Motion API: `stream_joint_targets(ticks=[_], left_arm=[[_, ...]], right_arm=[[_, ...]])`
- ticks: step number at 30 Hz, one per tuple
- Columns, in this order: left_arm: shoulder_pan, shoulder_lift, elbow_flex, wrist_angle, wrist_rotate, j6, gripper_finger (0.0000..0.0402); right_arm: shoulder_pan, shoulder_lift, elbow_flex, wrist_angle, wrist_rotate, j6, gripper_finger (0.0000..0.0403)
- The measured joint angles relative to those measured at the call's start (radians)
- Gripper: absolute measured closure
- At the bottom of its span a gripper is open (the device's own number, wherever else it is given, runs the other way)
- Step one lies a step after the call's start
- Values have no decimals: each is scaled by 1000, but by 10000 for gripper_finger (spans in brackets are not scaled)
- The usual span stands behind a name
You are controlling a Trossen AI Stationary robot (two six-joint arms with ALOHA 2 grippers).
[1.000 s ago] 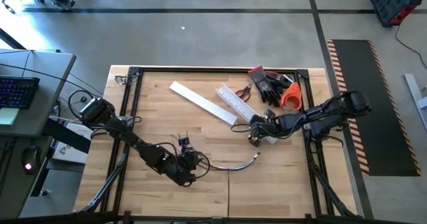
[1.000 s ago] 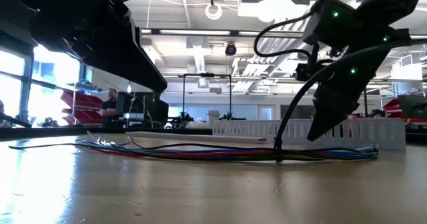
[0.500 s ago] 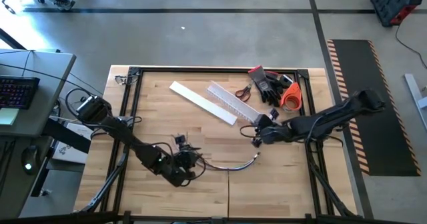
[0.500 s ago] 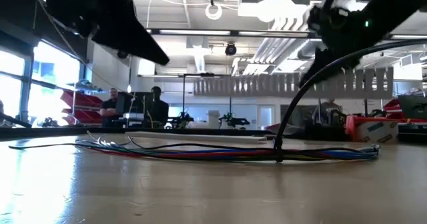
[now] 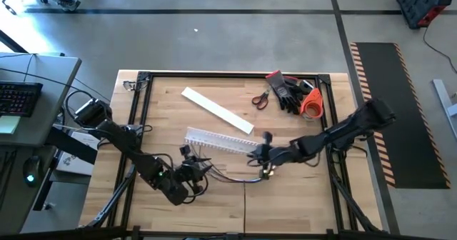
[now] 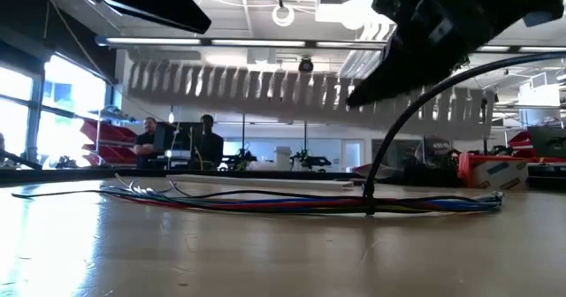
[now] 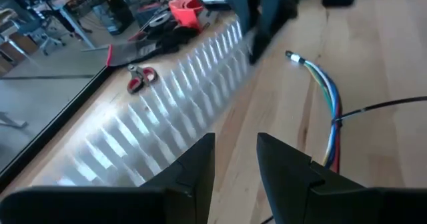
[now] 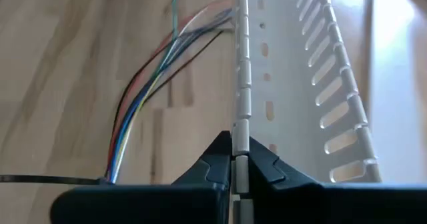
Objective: Ziptie cables
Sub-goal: Move the white cable duct to the center of the table
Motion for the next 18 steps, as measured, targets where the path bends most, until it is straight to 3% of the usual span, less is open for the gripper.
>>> stream_joint_targets(ticks=[8,18], left_arm=[[9,0,0,-6,0,4,307],[10,0,0,-45,3,-35,307]], right_arm=[[-4,151,79,-5,-27,0,403],[-32,151,84,-23,42,-14,403]])
